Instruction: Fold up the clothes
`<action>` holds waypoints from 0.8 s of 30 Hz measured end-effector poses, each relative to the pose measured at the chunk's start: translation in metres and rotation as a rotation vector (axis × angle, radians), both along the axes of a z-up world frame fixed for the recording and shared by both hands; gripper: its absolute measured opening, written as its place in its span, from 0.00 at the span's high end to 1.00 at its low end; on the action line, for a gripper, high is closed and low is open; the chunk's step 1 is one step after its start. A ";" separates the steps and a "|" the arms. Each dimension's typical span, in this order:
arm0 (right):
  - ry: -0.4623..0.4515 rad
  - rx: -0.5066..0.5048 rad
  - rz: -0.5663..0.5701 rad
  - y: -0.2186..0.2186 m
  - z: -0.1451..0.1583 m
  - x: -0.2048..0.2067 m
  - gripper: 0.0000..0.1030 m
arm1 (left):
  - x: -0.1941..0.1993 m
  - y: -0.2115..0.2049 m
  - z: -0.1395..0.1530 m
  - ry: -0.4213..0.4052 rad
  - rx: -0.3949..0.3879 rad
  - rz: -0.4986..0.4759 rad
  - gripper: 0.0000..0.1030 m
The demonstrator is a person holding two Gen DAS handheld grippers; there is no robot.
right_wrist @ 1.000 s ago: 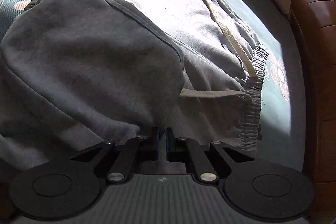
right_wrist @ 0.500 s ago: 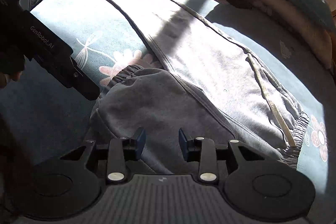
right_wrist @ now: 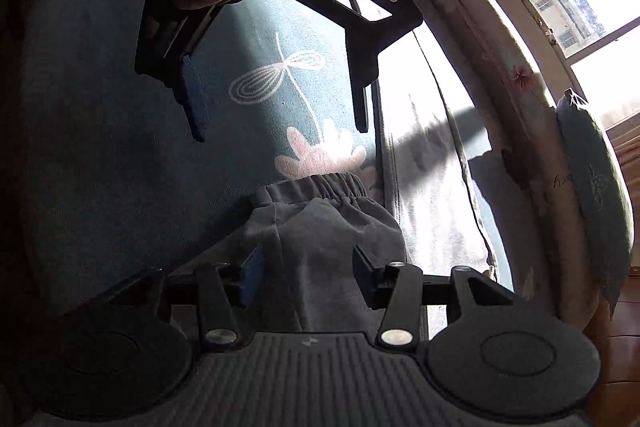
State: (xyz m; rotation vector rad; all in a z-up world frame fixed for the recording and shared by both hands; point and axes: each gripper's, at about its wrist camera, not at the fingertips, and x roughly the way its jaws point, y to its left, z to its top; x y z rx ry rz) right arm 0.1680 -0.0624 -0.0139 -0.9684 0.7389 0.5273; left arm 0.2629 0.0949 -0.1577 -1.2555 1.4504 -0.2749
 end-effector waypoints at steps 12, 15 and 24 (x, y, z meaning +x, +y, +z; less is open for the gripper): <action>0.068 -0.120 0.033 0.013 -0.039 0.011 0.68 | 0.003 0.005 0.000 -0.008 -0.027 -0.030 0.01; 0.110 -0.024 -0.060 0.000 -0.024 0.020 0.88 | 0.002 -0.001 -0.007 0.017 -0.075 -0.007 0.01; 0.228 0.349 -0.453 -0.057 0.020 0.054 0.90 | 0.009 -0.040 -0.027 0.056 -0.205 0.072 0.01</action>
